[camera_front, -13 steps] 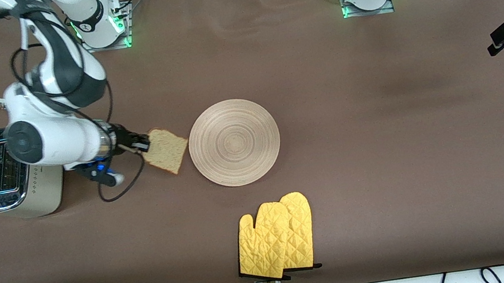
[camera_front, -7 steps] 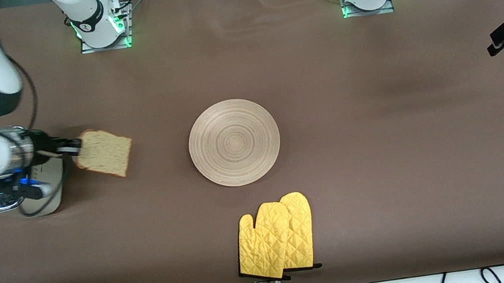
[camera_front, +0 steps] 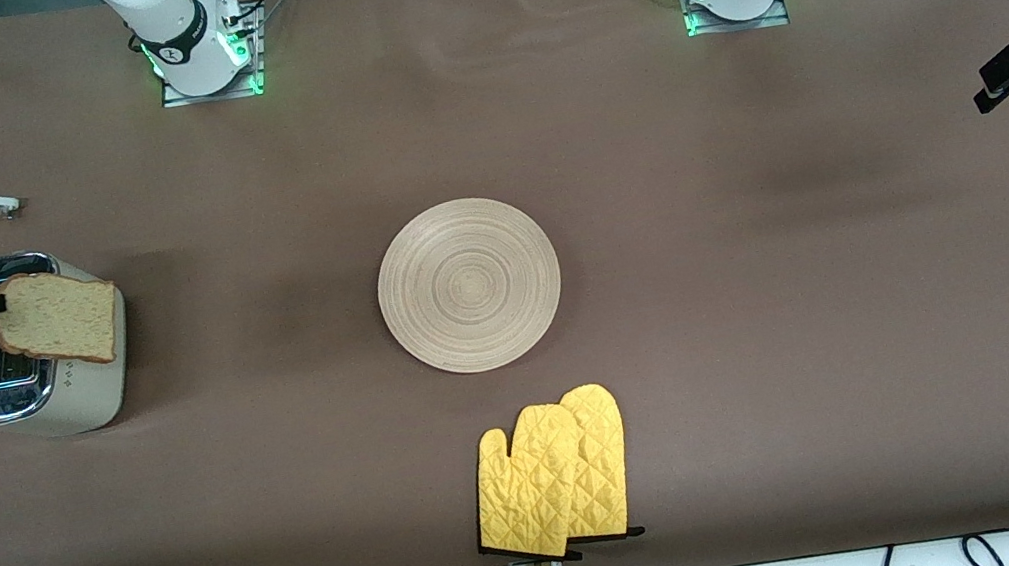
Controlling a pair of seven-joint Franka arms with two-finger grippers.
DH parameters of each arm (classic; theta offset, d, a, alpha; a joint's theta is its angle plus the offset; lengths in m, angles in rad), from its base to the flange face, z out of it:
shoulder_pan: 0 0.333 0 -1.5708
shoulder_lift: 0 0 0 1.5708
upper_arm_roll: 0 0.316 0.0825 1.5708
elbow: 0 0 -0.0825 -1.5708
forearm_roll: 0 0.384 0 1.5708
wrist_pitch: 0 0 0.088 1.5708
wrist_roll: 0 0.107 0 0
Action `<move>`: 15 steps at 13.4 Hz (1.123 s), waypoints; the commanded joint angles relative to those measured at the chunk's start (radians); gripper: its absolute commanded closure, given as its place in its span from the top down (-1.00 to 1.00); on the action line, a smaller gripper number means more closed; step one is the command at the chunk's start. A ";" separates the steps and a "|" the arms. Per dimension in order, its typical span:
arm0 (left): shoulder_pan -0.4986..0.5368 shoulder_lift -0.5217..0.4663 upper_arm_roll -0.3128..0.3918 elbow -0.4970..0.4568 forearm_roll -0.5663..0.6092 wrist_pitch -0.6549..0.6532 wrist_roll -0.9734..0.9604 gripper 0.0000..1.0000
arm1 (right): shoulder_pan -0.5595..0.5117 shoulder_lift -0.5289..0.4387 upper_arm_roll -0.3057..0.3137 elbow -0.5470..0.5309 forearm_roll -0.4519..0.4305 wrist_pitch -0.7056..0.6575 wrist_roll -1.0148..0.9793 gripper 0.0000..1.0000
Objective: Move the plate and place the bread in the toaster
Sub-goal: 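Lift the bread with the right gripper and carry it over the toaster, then lower the bread into a toaster slot with the right gripper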
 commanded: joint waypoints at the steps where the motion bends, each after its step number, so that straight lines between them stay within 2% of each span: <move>1: 0.002 0.013 -0.009 0.031 0.033 -0.023 -0.007 1.00 | 0.008 0.008 -0.010 0.035 -0.064 -0.029 -0.060 -1.00; 3: 0.002 0.013 -0.009 0.031 0.033 -0.023 -0.006 1.00 | 0.008 0.008 -0.028 0.038 -0.098 -0.027 -0.103 -1.00; 6: 0.002 0.013 -0.009 0.031 0.033 -0.023 -0.007 1.00 | 0.008 0.008 -0.093 0.042 -0.100 -0.018 -0.190 -1.00; 8: 0.002 0.013 -0.009 0.031 0.031 -0.023 -0.007 1.00 | 0.008 0.009 -0.122 0.082 -0.113 -0.015 -0.214 -1.00; 11: 0.003 0.013 -0.007 0.031 0.031 -0.023 -0.006 1.00 | 0.009 0.020 -0.122 0.097 -0.210 -0.001 -0.208 -1.00; 15: 0.000 0.013 -0.009 0.030 0.031 -0.023 -0.007 1.00 | 0.006 0.031 -0.125 0.097 -0.236 0.050 -0.205 -1.00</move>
